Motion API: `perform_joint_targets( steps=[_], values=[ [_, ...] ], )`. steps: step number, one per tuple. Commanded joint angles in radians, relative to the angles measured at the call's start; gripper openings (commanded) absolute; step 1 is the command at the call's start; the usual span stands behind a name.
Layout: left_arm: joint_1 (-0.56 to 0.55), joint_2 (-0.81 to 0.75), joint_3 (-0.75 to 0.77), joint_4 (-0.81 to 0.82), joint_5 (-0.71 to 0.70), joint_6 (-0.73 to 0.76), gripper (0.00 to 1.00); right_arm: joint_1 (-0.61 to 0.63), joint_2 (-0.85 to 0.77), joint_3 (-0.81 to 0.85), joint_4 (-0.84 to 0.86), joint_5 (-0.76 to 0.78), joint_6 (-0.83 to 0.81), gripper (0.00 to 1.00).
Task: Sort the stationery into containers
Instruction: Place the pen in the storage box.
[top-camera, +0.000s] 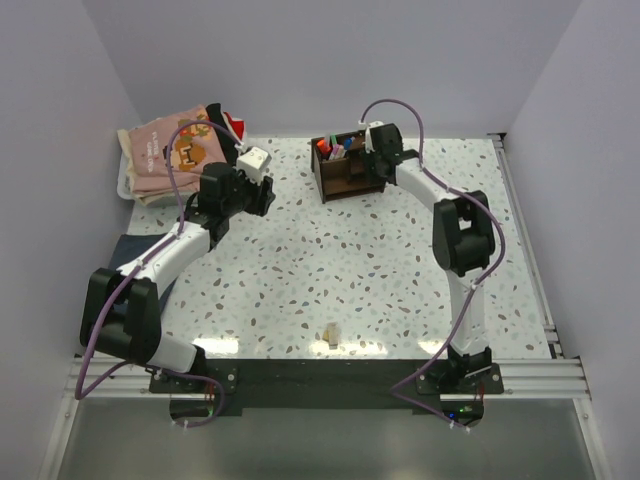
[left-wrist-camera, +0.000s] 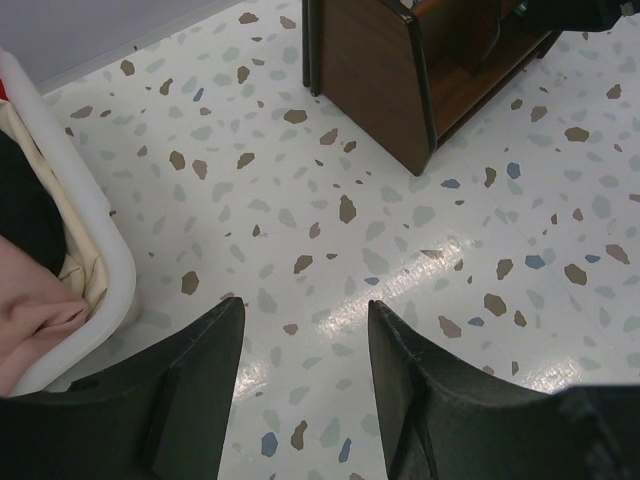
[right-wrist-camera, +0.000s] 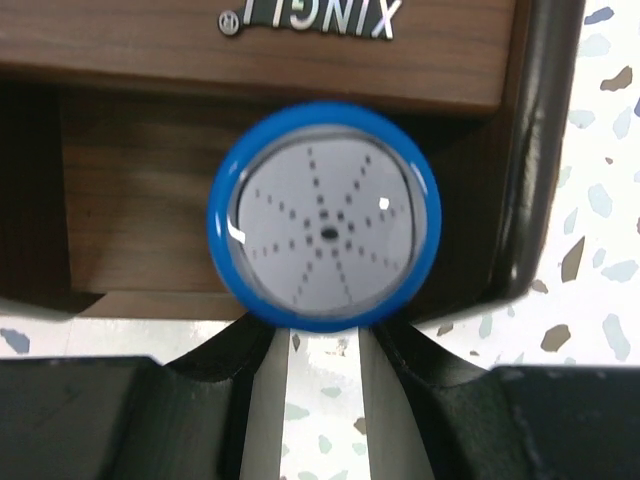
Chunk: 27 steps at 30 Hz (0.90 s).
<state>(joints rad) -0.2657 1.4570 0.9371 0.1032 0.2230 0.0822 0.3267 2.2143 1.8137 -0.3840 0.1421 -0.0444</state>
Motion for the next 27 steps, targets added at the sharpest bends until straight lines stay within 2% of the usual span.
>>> perform_joint_targets(
  steps=[1,4,5,8,9,12,16,22,27],
  values=[
    [0.003,0.005,0.014,0.023,0.012,-0.004,0.57,0.000,0.016,0.052,0.068,0.054,0.003,0.00],
    [0.005,0.009,0.019,0.015,0.012,-0.002,0.57,0.002,0.030,0.058,0.074,0.057,0.003,0.04],
    [0.003,0.009,0.020,0.013,0.013,-0.001,0.57,0.002,0.031,0.058,0.076,0.071,0.006,0.15],
    [0.003,0.009,0.020,0.009,0.012,-0.001,0.57,0.003,0.027,0.055,0.076,0.099,0.020,0.33],
    [0.003,0.009,0.020,0.009,0.012,0.001,0.57,0.005,0.015,0.053,0.074,0.105,0.021,0.42],
    [0.003,0.006,0.017,0.009,0.013,-0.004,0.57,0.005,-0.007,0.032,0.070,0.113,0.032,0.52],
    [0.003,0.000,0.009,0.021,0.018,-0.012,0.57,0.006,-0.051,-0.005,0.068,0.116,0.037,0.58],
    [0.000,-0.023,-0.004,0.026,0.027,-0.015,0.57,0.009,-0.117,-0.056,0.045,0.126,0.037,0.59],
    [0.000,-0.055,-0.030,0.041,0.032,-0.006,0.57,0.018,-0.293,-0.166,-0.027,0.085,0.081,0.58]
  ],
)
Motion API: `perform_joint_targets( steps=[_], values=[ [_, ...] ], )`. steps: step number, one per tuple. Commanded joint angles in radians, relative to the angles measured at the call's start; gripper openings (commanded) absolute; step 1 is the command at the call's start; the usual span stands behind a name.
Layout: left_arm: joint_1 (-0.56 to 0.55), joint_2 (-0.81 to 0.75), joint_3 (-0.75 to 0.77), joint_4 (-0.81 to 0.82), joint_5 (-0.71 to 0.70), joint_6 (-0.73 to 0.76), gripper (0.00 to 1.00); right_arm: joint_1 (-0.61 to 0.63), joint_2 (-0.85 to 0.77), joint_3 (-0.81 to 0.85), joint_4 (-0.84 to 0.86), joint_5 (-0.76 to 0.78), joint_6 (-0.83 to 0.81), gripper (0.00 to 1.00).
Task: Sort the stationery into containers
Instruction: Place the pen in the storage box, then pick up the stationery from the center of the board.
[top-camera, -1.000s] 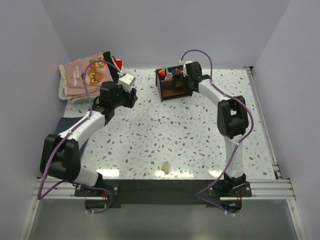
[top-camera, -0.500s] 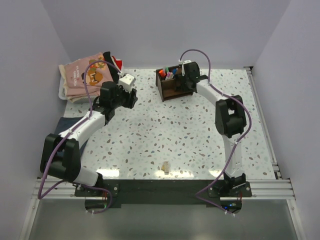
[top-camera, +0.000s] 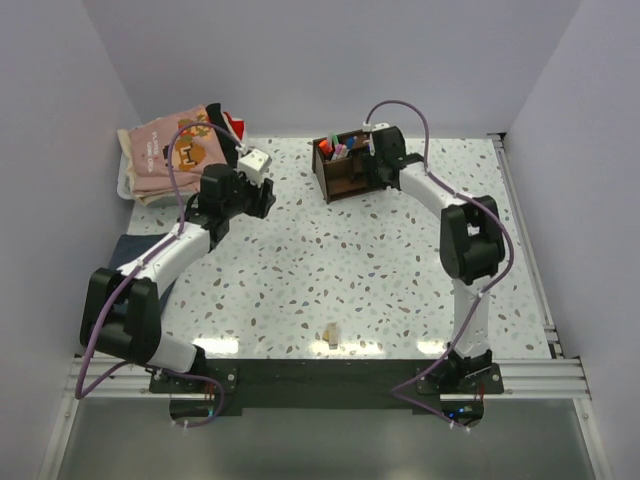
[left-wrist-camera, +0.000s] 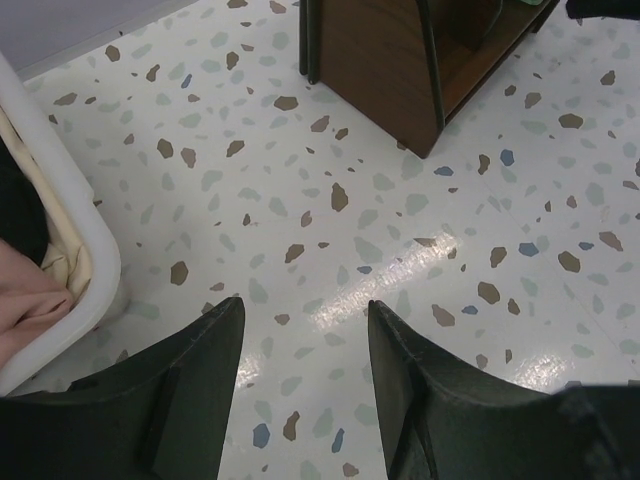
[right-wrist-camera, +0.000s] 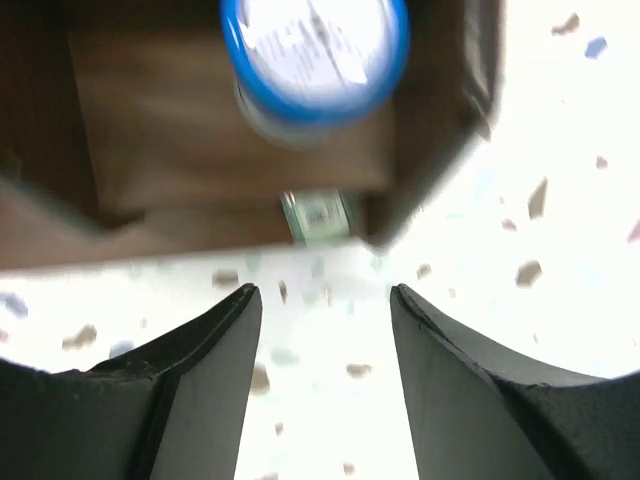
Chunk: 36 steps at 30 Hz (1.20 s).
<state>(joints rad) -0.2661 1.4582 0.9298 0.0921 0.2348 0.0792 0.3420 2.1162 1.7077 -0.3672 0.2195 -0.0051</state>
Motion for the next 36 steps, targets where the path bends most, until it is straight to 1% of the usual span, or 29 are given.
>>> perform_joint_targets(
  steps=[1,2,3,4,5,6,7,9,10,12,14,15,16,17,18,19,20,21,23,24,26,27,29,30,31,32,34,35,36],
  values=[
    [0.001,-0.061,-0.037,0.055,0.023,0.001,0.57,0.011,-0.223,-0.122,-0.055,-0.041,0.051,0.57],
    [0.001,-0.065,-0.043,0.058,0.021,0.004,0.57,0.015,-0.292,-0.156,-0.080,-0.057,0.053,0.55],
    [0.001,-0.074,-0.048,0.060,0.021,0.004,0.57,0.021,-0.321,-0.195,-0.093,-0.086,0.057,0.54],
    [-0.002,-0.078,-0.060,0.058,0.021,0.004,0.57,0.043,-0.358,-0.277,-0.104,-0.123,0.057,0.54],
    [-0.004,-0.084,-0.065,0.055,0.023,0.004,0.57,0.057,-0.386,-0.317,-0.130,-0.200,0.051,0.51],
    [-0.007,-0.094,-0.069,0.041,0.024,0.004,0.57,0.077,-0.444,-0.356,-0.145,-0.203,0.059,0.51],
    [-0.019,-0.099,-0.080,0.034,0.024,0.011,0.58,0.122,-0.472,-0.429,-0.156,-0.191,0.074,0.52],
    [-0.042,-0.113,-0.092,0.011,0.015,0.016,0.58,0.170,-0.550,-0.520,-0.183,-0.198,0.111,0.54],
    [-0.050,-0.116,-0.103,0.000,0.014,0.016,0.58,0.222,-0.573,-0.542,-0.191,-0.194,0.119,0.54],
    [-0.089,-0.116,-0.112,-0.035,0.062,0.042,0.57,0.268,-0.625,-0.578,-0.196,-0.189,0.134,0.54],
    [-0.134,-0.117,-0.124,-0.090,0.203,0.161,0.55,0.293,-0.650,-0.588,-0.217,-0.190,0.151,0.54],
    [-0.172,-0.119,-0.129,-0.154,0.284,0.225,0.55,0.292,-0.660,-0.592,-0.228,-0.159,0.171,0.54],
    [-0.192,-0.119,-0.137,-0.201,0.452,0.381,0.55,0.292,-0.680,-0.591,-0.236,-0.116,0.178,0.56],
    [-0.209,-0.118,-0.137,-0.329,0.519,0.481,0.55,0.285,-0.690,-0.589,-0.248,-0.064,0.188,0.57],
    [-0.244,-0.114,-0.134,-0.392,0.564,0.584,0.56,0.247,-0.697,-0.585,-0.251,-0.036,0.183,0.58],
    [-0.258,-0.111,-0.128,-0.437,0.595,0.740,0.57,0.217,-0.708,-0.580,-0.248,-0.042,0.175,0.58],
    [-0.271,-0.101,-0.125,-0.496,0.603,0.798,0.57,0.183,-0.714,-0.571,-0.237,-0.042,0.165,0.58],
    [-0.286,-0.092,-0.118,-0.526,0.612,0.911,0.57,0.111,-0.714,-0.545,-0.236,-0.036,0.149,0.58],
    [-0.300,-0.049,-0.082,-0.624,0.638,1.045,0.57,0.036,-0.708,-0.510,-0.230,-0.022,0.136,0.58],
    [-0.317,-0.032,-0.069,-0.644,0.640,1.135,0.57,-0.033,-0.707,-0.478,-0.223,-0.022,0.117,0.58],
    [-0.332,0.020,-0.037,-0.664,0.650,1.192,0.56,-0.093,-0.693,-0.450,-0.205,-0.049,0.103,0.58],
    [-0.349,0.039,-0.014,-0.670,0.656,1.243,0.56,-0.142,-0.688,-0.432,-0.197,-0.061,0.088,0.58],
    [-0.372,0.103,0.013,-0.702,0.682,1.301,0.54,-0.175,-0.684,-0.428,-0.190,-0.094,0.068,0.58],
    [-0.399,0.129,0.053,-0.724,0.690,1.368,0.53,-0.196,-0.685,-0.437,-0.190,-0.104,0.054,0.58],
    [-0.413,0.155,0.079,-0.748,0.705,1.399,0.53,-0.205,-0.685,-0.444,-0.193,-0.120,0.048,0.58],
    [-0.424,0.206,0.104,-0.814,0.715,1.438,0.52,-0.213,-0.688,-0.453,-0.194,-0.138,0.047,0.58],
    [-0.452,0.281,0.182,-0.903,0.739,1.603,0.50,-0.227,-0.702,-0.482,-0.205,-0.154,0.054,0.57],
    [-0.453,0.304,0.207,-1.001,0.750,1.673,0.49,-0.230,-0.706,-0.491,-0.210,-0.179,0.057,0.57],
    [-0.459,0.326,0.246,-1.037,0.767,1.764,0.47,-0.239,-0.717,-0.512,-0.213,-0.189,0.062,0.57]
  ],
)
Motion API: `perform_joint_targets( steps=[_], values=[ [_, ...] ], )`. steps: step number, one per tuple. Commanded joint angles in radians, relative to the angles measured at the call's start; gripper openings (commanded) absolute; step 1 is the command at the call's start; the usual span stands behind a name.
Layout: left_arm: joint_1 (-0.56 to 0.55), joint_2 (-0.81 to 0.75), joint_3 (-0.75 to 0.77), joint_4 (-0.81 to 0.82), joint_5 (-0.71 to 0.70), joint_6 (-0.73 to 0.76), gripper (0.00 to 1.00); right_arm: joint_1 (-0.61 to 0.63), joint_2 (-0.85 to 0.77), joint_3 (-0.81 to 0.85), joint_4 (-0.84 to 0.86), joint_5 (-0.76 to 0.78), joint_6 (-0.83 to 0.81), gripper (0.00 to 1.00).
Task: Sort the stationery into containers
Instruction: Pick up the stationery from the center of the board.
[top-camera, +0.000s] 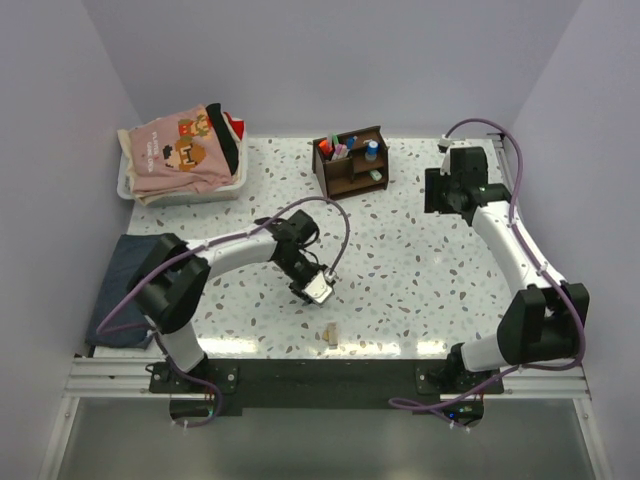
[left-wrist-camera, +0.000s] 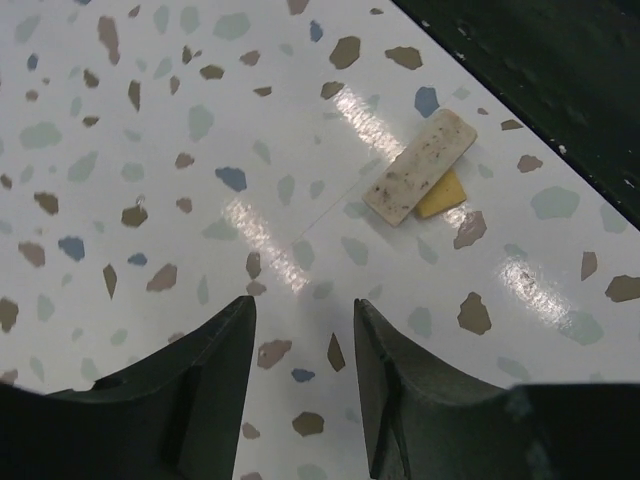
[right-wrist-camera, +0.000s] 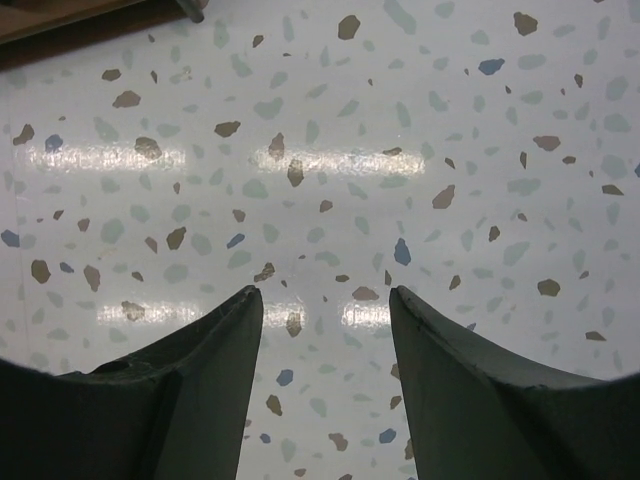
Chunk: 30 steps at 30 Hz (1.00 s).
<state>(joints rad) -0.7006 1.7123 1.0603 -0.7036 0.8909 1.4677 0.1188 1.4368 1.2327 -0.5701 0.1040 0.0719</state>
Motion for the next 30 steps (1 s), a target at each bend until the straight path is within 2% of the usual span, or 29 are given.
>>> perform_joint_targets(
  steps=[1,4,8,19,30],
  values=[
    [-0.031,0.108,0.133,-0.302,0.114,0.410,0.47,-0.016,-0.045,-0.051,-0.007,-0.079,-0.014,0.57],
    [-0.060,0.165,0.190,-0.408,0.103,0.525,0.42,-0.025,-0.070,-0.091,0.001,-0.101,-0.015,0.57],
    [-0.089,0.184,0.211,-0.441,0.082,0.588,0.40,-0.034,-0.096,-0.130,0.012,-0.101,-0.012,0.57],
    [-0.135,0.233,0.242,-0.465,0.059,0.631,0.44,-0.045,-0.148,-0.193,0.024,-0.144,-0.006,0.57],
    [-0.160,0.309,0.316,-0.513,0.042,0.681,0.40,-0.057,-0.170,-0.220,0.029,-0.150,0.005,0.57]
  ],
)
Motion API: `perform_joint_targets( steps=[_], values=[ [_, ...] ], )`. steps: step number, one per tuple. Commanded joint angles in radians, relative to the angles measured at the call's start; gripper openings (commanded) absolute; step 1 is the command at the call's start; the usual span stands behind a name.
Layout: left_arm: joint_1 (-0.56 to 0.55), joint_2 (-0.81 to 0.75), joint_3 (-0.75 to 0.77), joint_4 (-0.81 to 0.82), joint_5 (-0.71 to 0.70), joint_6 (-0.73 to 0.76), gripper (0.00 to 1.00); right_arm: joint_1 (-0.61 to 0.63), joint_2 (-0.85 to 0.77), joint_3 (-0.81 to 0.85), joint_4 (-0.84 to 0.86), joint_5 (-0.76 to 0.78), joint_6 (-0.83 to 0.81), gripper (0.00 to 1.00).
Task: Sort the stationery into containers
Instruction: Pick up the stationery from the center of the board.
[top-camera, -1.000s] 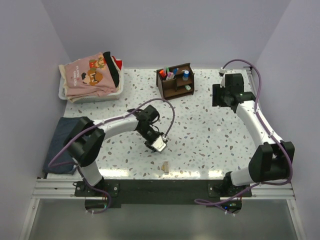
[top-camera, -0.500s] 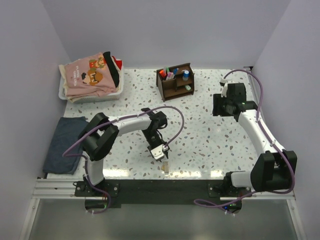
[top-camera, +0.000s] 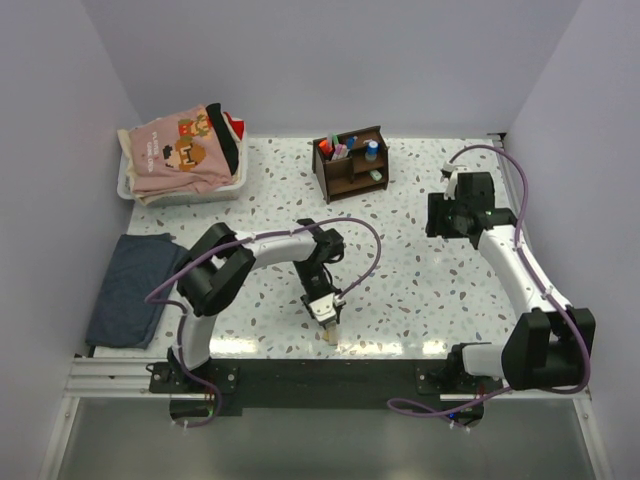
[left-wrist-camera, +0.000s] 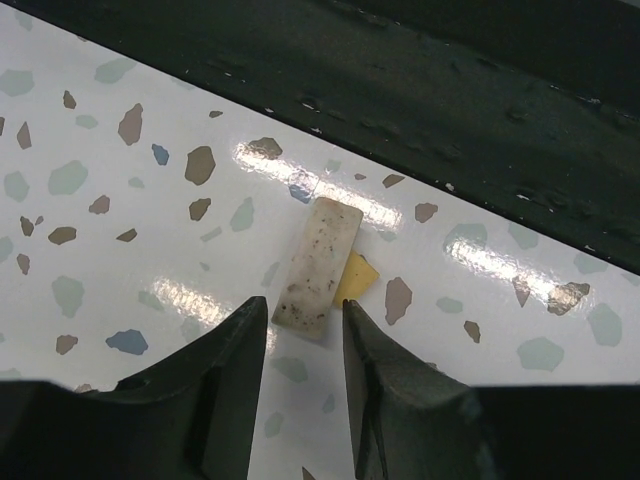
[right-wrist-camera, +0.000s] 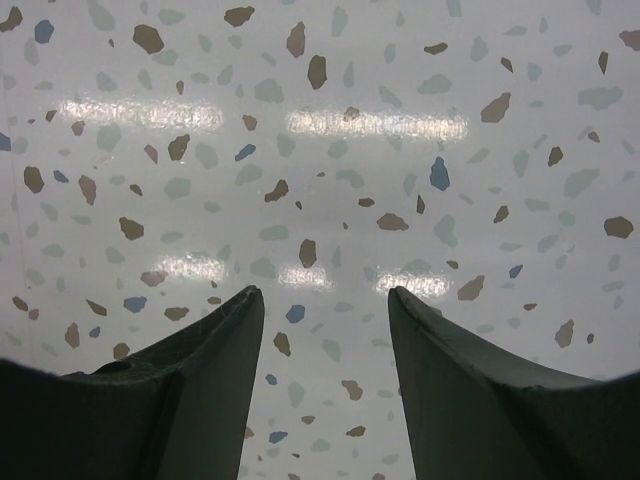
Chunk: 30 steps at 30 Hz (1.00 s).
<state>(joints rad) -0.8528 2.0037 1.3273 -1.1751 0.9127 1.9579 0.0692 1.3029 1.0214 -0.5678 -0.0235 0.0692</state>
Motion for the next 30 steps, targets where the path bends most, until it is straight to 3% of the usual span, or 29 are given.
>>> perform_joint_targets(
  steps=[1,4,26,30],
  values=[
    [-0.008,0.021,0.052,-0.050,0.018,0.193,0.38,-0.009,-0.037,-0.009,0.026,-0.024,0.007,0.57],
    [-0.009,0.027,0.059,-0.055,0.015,0.191,0.33,-0.012,-0.036,-0.010,0.029,-0.023,0.009,0.56],
    [-0.009,0.043,0.039,-0.031,-0.006,0.168,0.34,-0.023,0.004,0.023,0.031,-0.035,0.006,0.56],
    [-0.005,0.044,0.050,-0.024,-0.012,0.118,0.23,-0.025,0.010,0.023,0.034,-0.027,0.003,0.55]
  ],
)
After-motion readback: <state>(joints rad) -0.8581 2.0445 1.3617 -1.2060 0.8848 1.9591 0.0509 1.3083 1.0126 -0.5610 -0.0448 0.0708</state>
